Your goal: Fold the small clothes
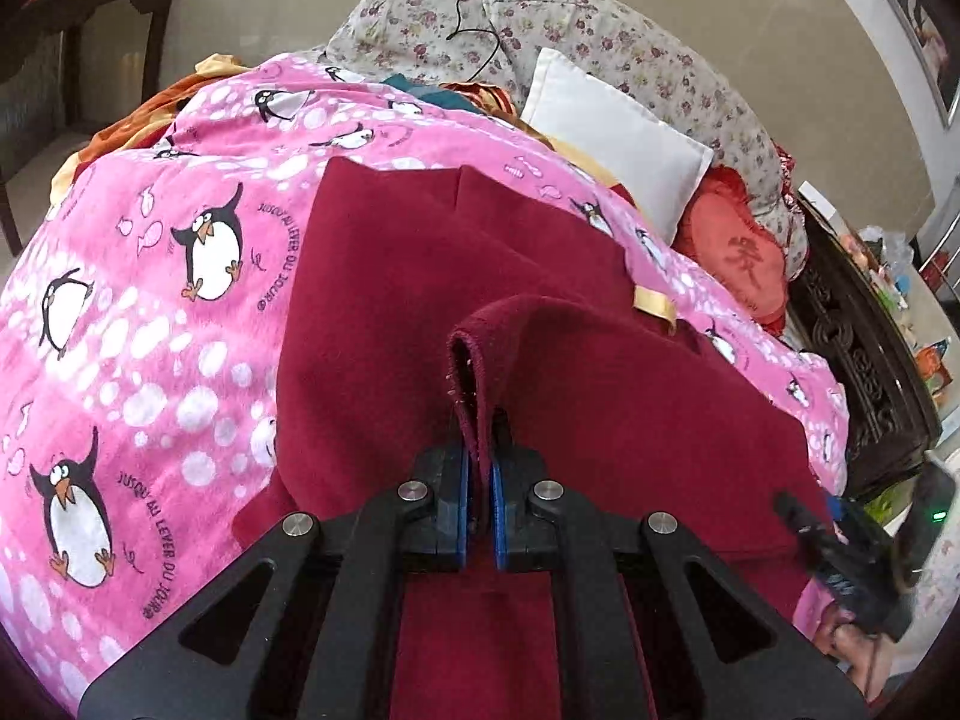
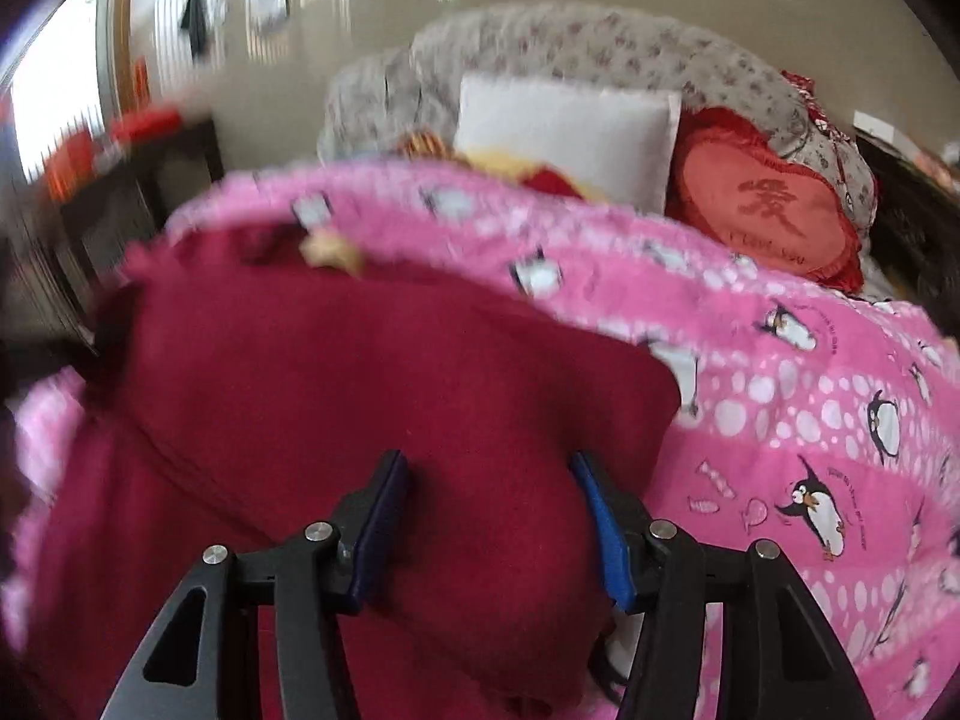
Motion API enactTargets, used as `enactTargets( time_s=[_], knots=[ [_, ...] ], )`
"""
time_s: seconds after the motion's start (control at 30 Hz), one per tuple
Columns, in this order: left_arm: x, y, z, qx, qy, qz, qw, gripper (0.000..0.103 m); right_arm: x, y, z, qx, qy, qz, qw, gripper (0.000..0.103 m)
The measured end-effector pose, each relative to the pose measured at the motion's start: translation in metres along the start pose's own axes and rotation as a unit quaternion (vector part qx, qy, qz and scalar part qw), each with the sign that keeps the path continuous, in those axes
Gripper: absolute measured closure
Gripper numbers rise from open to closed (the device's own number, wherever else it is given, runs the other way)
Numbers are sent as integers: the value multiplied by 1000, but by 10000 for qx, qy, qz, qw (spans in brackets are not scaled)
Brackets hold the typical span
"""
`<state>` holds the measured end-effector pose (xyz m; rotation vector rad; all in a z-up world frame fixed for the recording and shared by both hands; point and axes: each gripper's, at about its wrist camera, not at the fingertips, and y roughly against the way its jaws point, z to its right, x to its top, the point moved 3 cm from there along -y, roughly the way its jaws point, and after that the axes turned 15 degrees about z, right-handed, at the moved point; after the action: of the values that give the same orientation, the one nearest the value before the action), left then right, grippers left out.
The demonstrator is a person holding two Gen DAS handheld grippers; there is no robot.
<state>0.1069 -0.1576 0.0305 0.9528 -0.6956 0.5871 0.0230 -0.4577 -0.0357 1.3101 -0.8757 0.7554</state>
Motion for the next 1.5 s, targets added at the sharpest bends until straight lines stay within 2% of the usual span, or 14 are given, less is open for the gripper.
enactTargets(
  time_s=[0.13,0.23,0.37,0.47,0.5,0.6,0.63,0.7,0.8,0.9,1.03,1.13,1.23,1.5],
  knots=[
    [2,0,-1,-8,68,-16,10000,98,9,18,20,340,-565,163,9977,48],
    [5,6,0,-17,53,22,10000,98,20,34,50,125,-1233,540,9908,46],
    [6,13,-4,41,-18,51,10000,98,12,18,73,-127,-1733,306,9843,44],
    [7,15,-15,98,70,44,9999,98,2,-3,90,-3,-2447,195,9694,44],
    [7,15,-19,99,129,33,9999,98,-1,-12,99,169,-2839,236,9584,46],
    [9,12,-29,36,343,-48,9994,98,-2,-23,104,456,-3139,291,9479,77],
    [9,11,-29,40,345,-56,9994,98,2,-21,102,395,-2948,331,9542,86],
    [9,10,-25,99,229,-25,9997,98,14,-14,91,159,-2278,396,9728,89],
    [5,6,-19,220,27,11,9998,98,30,-16,68,-671,-789,246,9943,90],
    [1,3,-17,307,-81,11,9995,98,23,-37,64,-913,-195,-177,9955,90],
    [2,7,-13,398,-274,-6,9988,98,26,-11,79,-730,-710,14,9948,76],
    [6,16,-8,412,-395,48,9984,98,27,24,75,-518,-795,192,9953,73],
    [6,23,-4,417,-433,130,9981,98,17,46,48,-298,-369,151,9988,73],
    [-2,12,-12,467,-344,-8,9983,97,-15,51,14,-718,733,-8,9947,73]
  ],
)
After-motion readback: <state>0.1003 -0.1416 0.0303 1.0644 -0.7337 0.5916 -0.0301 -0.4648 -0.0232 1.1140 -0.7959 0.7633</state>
